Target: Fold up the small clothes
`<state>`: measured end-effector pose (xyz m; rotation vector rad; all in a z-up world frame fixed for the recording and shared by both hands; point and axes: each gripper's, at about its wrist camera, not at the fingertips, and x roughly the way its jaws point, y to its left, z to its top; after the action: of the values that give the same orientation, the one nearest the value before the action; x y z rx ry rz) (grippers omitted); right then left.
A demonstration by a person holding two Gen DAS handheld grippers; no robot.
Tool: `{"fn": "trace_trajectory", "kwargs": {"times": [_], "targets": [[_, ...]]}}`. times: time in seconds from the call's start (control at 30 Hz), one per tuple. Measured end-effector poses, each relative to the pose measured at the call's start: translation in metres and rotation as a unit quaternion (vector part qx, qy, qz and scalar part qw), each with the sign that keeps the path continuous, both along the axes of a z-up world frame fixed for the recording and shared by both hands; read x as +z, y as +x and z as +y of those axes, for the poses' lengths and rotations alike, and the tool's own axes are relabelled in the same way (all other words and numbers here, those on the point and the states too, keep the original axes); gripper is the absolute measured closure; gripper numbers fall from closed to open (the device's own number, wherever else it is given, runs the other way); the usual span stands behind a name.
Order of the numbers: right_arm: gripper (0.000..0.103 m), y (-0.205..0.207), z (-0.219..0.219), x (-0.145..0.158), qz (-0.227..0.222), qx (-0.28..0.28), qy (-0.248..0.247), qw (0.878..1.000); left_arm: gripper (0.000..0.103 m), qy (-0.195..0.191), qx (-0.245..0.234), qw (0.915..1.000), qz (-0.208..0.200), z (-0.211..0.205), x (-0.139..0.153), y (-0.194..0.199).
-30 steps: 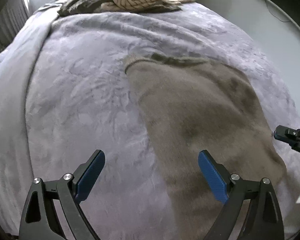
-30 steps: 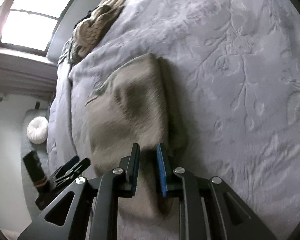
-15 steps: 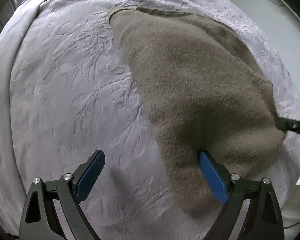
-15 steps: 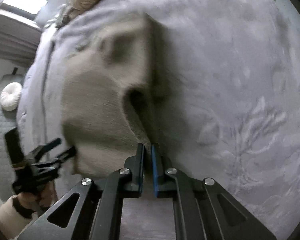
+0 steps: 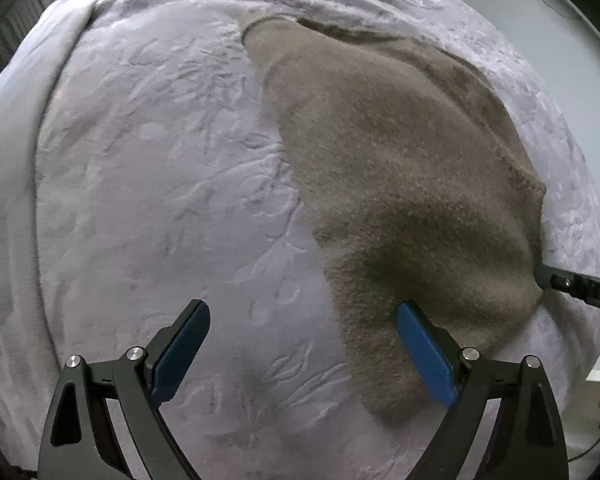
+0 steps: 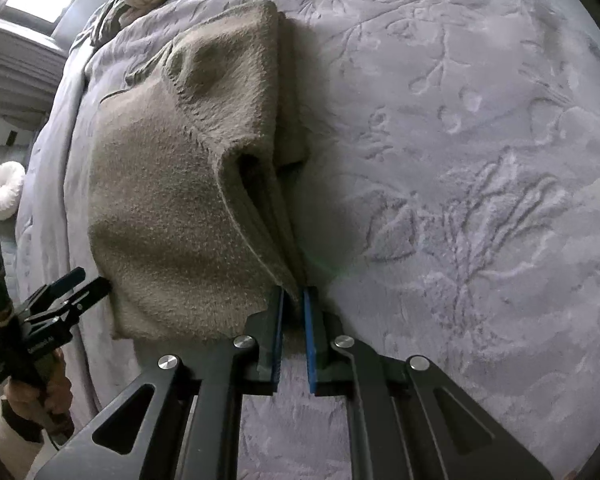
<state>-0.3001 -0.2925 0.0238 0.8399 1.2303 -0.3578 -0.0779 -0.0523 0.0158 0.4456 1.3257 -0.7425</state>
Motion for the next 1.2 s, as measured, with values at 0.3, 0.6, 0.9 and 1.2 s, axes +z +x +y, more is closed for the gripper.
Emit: {"fn": "trace_trajectory", "kwargs": {"times": [0.3, 0.6, 0.9, 1.2], "targets": [[0.094, -0.003, -0.004, 0.022, 0.008, -0.014, -0.036, 0.999, 0.008, -0.003, 0.039, 0.999, -0.022, 0.017, 0.014, 0.015], [0.09, -0.002, -0.012, 0.03, -0.001, -0.039, -0.04, 0.998, 0.0, 0.014, 0.058, 0.9975, -0.038, 0.021, 0.015, 0.016], [0.041, 0.003, -0.026, 0.038, -0.013, -0.051, -0.047, 0.998, 0.0, 0.049, 0.073, 0.996, -0.015, 0.012, 0.001, 0.028], [0.039, 0.022, -0.03, 0.031, -0.021, -0.035, -0.031, 0.999, 0.0, 0.056, 0.078, 0.9954, -0.005, 0.008, -0.003, 0.032]]}}
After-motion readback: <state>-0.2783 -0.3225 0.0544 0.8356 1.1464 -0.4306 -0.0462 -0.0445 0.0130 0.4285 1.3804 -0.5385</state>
